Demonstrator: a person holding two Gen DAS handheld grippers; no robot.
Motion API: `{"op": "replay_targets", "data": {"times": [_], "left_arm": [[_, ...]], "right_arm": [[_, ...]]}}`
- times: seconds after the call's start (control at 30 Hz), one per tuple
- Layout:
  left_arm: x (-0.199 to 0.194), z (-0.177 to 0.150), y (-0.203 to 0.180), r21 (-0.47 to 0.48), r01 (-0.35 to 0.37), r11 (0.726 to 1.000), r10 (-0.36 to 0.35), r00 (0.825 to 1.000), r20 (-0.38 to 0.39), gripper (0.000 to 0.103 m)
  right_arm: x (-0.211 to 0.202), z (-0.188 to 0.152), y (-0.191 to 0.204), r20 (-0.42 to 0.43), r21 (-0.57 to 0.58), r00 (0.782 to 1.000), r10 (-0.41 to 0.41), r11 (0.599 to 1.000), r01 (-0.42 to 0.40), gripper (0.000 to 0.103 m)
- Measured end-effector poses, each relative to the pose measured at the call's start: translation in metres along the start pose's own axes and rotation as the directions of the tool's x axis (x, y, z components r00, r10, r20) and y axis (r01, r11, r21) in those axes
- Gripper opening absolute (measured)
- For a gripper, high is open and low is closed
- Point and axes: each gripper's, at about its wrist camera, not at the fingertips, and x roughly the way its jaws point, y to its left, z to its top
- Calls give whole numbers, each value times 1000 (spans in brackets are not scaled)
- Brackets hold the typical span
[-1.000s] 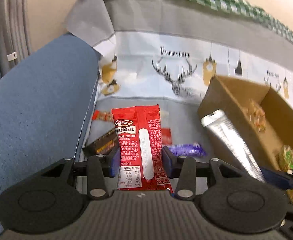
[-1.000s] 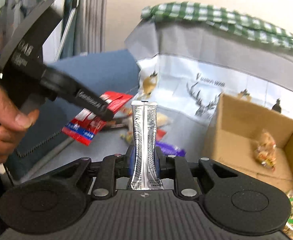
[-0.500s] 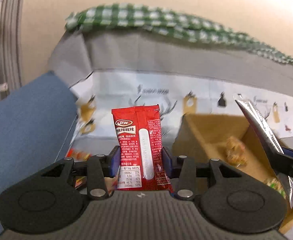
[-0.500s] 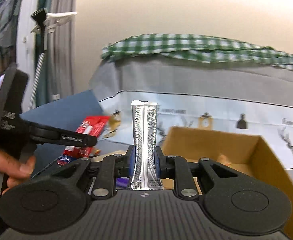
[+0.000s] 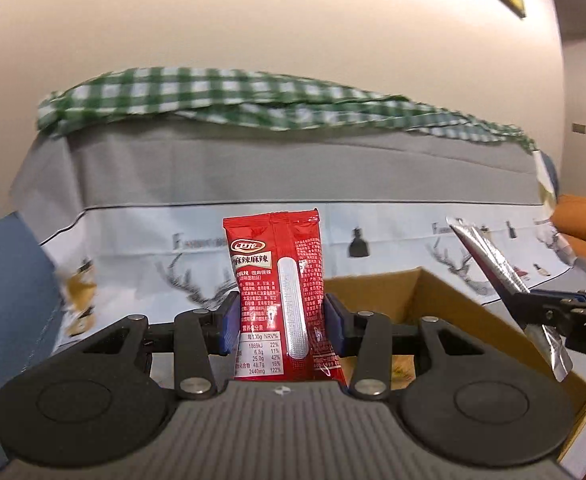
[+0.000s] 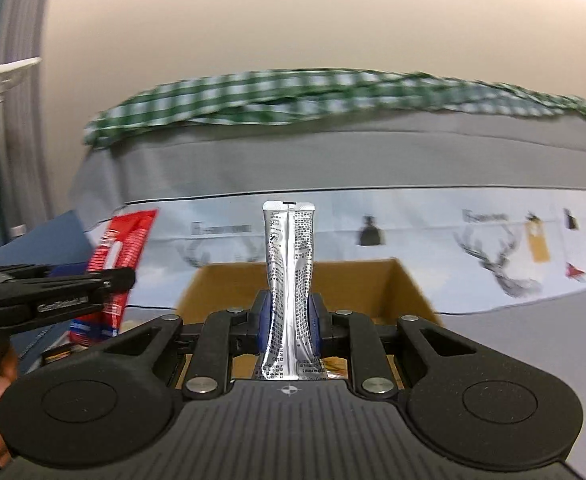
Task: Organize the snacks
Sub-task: 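Carry red bag with left gripper while right gripper carries silver pack over box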
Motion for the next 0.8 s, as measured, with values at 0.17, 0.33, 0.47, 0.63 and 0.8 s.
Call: {"op": "replay_targets", "data": {"times": [0.17,0.33,0.47,0.63,0.8], "left_arm": [[10,2,-18,-3,57,998,-56,998,19,48],[15,0,-36,2,107,994,-107,994,19,48],[19,1,-44,-7,135,991,-135,991,19,48],[25,2,-49,-16,147,989,-147,989,-1,48],[30,2,-49,-28,151,988,-152,988,-20,48]], "right_arm": [[3,-2,-11,-1,2,997,-76,997,76,21],[6,-5,-15,-8,-6,994,-112,994,112,21],[9,-7,-19,-28,10,990,-140,990,140,21],[13,-8,-15,-34,9,987,-159,987,159,21],[17,-10,-11,-41,4,985,-165,986,165,21]]}}
